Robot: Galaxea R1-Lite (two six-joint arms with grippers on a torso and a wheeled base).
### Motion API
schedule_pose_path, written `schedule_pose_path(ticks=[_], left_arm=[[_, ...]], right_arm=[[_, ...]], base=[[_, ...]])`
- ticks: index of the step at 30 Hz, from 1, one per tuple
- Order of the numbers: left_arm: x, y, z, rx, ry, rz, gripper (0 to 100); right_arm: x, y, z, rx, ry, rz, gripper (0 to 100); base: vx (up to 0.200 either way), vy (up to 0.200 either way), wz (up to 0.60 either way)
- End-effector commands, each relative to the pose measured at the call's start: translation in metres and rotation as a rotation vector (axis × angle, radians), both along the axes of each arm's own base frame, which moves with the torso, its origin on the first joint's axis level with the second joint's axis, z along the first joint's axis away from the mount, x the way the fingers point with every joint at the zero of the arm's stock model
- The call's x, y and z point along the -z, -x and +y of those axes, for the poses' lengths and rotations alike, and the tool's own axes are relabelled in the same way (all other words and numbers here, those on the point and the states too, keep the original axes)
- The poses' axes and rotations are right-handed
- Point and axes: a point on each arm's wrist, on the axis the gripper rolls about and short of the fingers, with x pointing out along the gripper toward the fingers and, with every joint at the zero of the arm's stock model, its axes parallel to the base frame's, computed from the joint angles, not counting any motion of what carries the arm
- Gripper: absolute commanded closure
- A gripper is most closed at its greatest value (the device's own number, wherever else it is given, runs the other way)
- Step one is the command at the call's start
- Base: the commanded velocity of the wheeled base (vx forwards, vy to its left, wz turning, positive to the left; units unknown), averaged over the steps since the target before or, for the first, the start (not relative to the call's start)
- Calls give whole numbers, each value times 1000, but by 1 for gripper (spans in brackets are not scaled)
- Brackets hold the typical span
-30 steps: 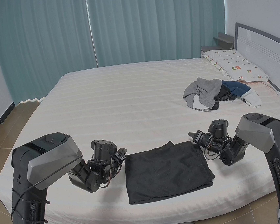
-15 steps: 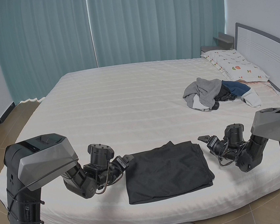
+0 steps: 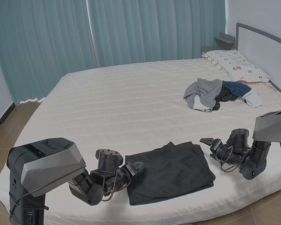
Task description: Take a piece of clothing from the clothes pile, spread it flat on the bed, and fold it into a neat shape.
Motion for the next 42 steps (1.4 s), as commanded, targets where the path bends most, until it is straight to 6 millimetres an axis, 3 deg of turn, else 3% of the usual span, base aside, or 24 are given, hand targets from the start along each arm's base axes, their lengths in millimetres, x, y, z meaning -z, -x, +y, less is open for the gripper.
schedule_pose_path(ticks=[1, 6, 7, 38, 42], left_arm=[[2, 2, -3, 8, -3, 4, 0], [2, 2, -3, 6, -3, 4, 0], [2, 2, -2, 3, -4, 5, 100], [-5, 3, 11, -51, -25, 4, 100], [-5, 3, 13, -55, -25, 5, 100]], right_arm=[[3, 2, 0, -3, 1, 12, 0], [4, 3, 0, -4, -1, 12, 0], [4, 3, 0, -4, -1, 12, 0], [5, 4, 0, -3, 3, 14, 0], [5, 4, 0, -5, 1, 10, 0]], base=[[0, 0, 0], [0, 0, 0], [0, 0, 0], [0, 0, 0], [0, 200, 0]])
